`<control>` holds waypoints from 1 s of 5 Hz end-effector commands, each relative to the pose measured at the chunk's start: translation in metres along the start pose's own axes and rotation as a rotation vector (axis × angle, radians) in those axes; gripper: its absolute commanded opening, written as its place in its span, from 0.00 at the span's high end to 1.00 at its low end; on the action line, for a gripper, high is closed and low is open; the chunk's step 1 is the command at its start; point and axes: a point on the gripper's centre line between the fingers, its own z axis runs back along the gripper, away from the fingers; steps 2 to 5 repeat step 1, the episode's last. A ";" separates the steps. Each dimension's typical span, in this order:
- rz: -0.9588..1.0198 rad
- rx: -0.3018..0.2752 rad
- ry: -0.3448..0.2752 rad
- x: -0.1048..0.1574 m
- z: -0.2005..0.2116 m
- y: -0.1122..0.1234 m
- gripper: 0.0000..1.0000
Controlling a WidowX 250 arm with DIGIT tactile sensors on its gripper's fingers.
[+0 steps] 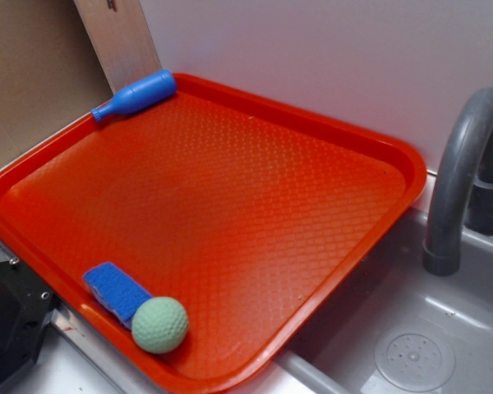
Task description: Grab the silver keys.
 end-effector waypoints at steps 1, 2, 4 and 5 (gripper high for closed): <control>0.040 -0.007 -0.068 -0.001 0.005 0.007 1.00; 0.040 -0.007 -0.068 -0.001 0.005 0.007 1.00; 0.040 -0.007 -0.068 -0.001 0.005 0.007 1.00; 0.040 -0.007 -0.068 -0.001 0.005 0.007 1.00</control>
